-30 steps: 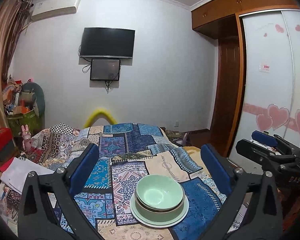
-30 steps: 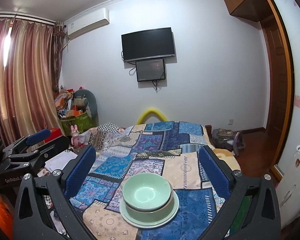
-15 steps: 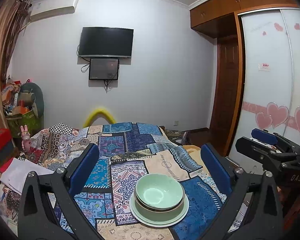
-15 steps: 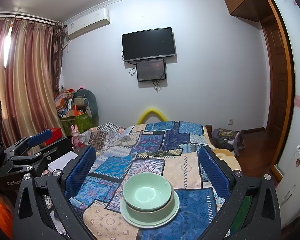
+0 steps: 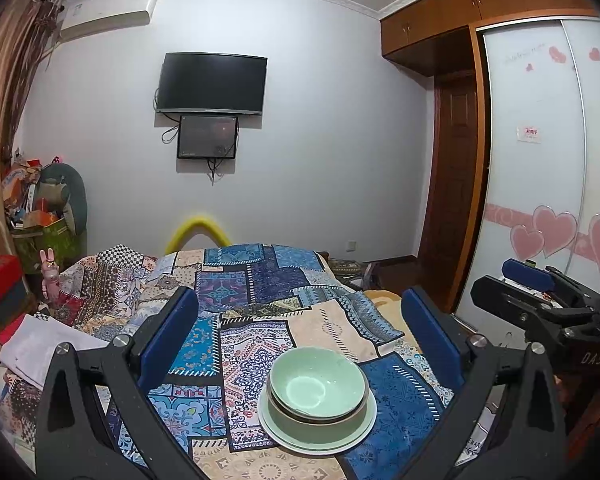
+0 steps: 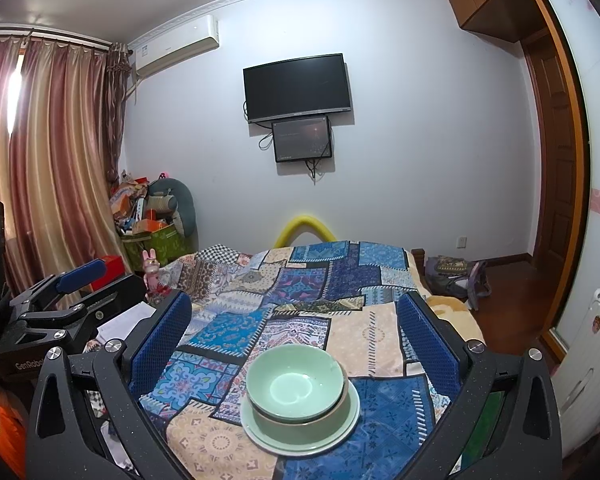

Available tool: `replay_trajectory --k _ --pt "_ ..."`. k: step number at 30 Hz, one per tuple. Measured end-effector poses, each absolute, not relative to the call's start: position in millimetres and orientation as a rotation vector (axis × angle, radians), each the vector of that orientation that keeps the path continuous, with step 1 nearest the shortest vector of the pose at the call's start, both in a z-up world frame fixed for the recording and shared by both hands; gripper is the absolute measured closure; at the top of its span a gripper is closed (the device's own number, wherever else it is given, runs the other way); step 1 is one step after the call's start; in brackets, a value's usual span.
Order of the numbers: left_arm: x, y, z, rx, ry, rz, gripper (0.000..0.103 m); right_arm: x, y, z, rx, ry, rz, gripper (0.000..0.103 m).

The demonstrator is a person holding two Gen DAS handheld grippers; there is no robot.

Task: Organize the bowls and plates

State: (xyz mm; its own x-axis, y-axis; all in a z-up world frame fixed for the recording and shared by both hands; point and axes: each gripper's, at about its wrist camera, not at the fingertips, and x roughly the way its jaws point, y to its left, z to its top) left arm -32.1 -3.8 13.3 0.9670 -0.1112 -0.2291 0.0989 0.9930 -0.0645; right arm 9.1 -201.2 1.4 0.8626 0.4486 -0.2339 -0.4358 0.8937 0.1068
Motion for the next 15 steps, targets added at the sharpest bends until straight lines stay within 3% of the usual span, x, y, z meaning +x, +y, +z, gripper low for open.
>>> replay_trajectory --k 15 --pt "-29.6 -5.8 11.7 -0.058 0.239 -0.112 0.0 9.3 -202.3 2.5 0.05 0.26 0.465 0.0"
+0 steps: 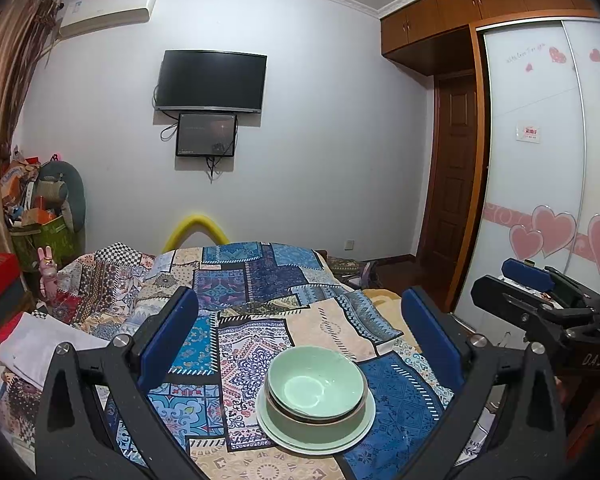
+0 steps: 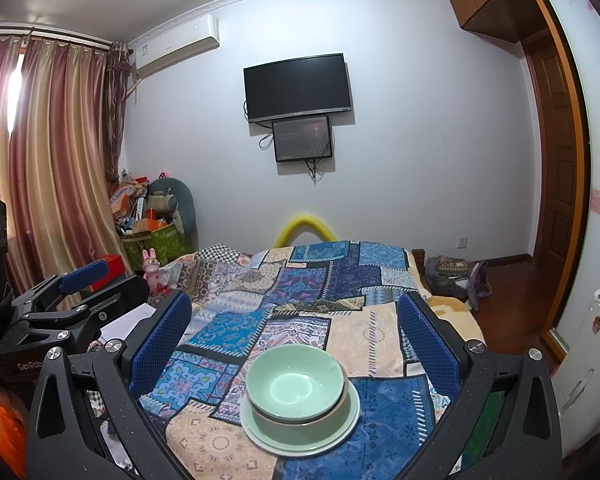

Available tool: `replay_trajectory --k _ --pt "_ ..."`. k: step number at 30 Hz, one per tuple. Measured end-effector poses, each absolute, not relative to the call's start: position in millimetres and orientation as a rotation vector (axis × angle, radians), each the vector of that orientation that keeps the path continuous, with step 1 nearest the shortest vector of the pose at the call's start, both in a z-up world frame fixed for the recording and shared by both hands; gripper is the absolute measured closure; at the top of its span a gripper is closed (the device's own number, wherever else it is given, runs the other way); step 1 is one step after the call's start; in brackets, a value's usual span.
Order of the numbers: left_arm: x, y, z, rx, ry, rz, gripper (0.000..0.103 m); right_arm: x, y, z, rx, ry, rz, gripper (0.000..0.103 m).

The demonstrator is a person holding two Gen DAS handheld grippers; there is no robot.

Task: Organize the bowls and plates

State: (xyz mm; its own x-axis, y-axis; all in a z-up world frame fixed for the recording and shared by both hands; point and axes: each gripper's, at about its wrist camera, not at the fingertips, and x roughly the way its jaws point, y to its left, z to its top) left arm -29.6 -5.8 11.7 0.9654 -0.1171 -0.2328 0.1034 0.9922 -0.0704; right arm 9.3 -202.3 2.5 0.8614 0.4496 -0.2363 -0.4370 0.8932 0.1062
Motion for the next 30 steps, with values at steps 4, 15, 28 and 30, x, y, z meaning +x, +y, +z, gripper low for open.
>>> replay_trajectory --k 4,15,28,30 --pt "-27.7 -5.9 9.9 -0.068 0.241 -0.12 0.0 11.9 -202.2 1.9 0.05 0.261 0.466 0.0" --pt "-25.5 -7.9 8.7 -0.064 0.247 -0.144 0.0 15.4 -203.6 3.2 0.054 0.267 0.467 0.0" --pt "-24.4 -5.7 8.0 -0.075 0.252 -0.134 0.0 17.8 -199.6 -0.3 0.044 0.278 0.472 0.0" --pt "-23.2 -4.6 7.6 -0.082 0.258 -0.139 0.0 18.8 -199.0 -0.1 0.045 0.281 0.473 0.0"
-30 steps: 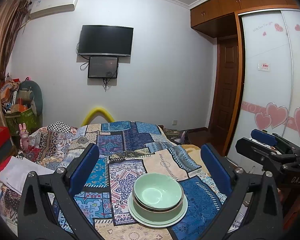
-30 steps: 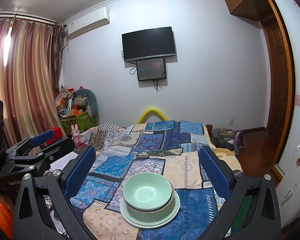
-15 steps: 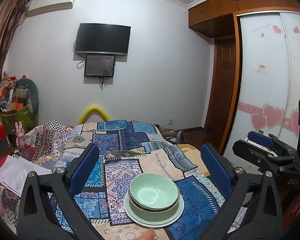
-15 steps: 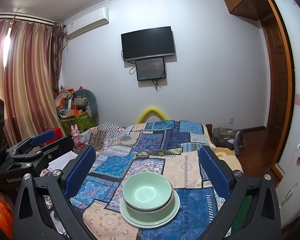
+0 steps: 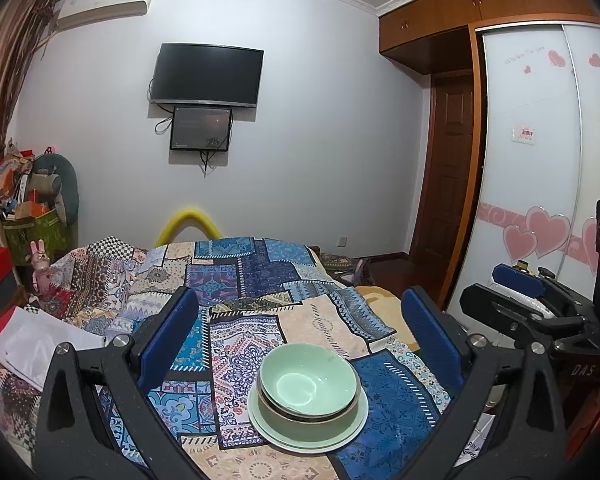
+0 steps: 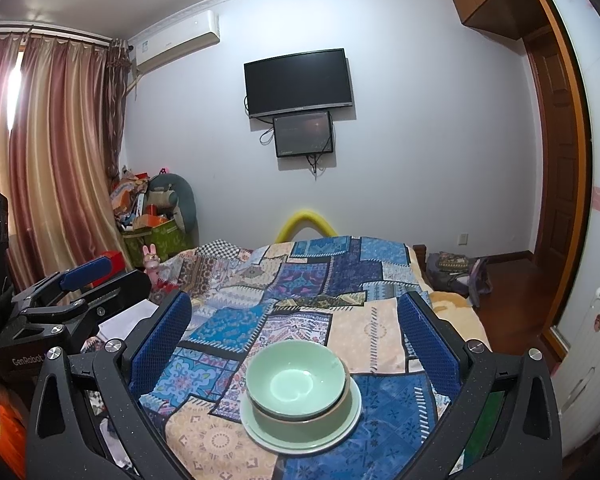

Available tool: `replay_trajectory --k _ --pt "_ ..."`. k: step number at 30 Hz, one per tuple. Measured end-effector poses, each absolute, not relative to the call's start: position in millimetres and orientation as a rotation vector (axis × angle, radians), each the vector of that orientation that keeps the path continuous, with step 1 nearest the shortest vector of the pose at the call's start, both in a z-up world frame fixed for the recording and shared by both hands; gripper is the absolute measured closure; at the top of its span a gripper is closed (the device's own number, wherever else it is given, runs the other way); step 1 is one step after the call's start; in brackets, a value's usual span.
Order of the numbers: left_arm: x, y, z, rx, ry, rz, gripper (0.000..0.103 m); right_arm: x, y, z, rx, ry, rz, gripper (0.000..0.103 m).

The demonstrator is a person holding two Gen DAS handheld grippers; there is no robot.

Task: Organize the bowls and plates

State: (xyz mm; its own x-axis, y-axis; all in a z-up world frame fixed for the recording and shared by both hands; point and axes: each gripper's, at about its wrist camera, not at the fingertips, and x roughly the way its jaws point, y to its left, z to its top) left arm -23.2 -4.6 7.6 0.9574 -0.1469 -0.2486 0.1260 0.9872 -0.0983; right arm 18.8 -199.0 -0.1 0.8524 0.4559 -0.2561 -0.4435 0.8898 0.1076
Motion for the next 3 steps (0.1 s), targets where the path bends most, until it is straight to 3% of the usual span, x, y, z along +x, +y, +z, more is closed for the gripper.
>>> replay_trajectory --k 3 --pt "-22.2 -4.1 6.7 -0.084 0.261 -0.138 0.0 19.8 -199.3 -1.1 0.047 0.283 0.473 0.0"
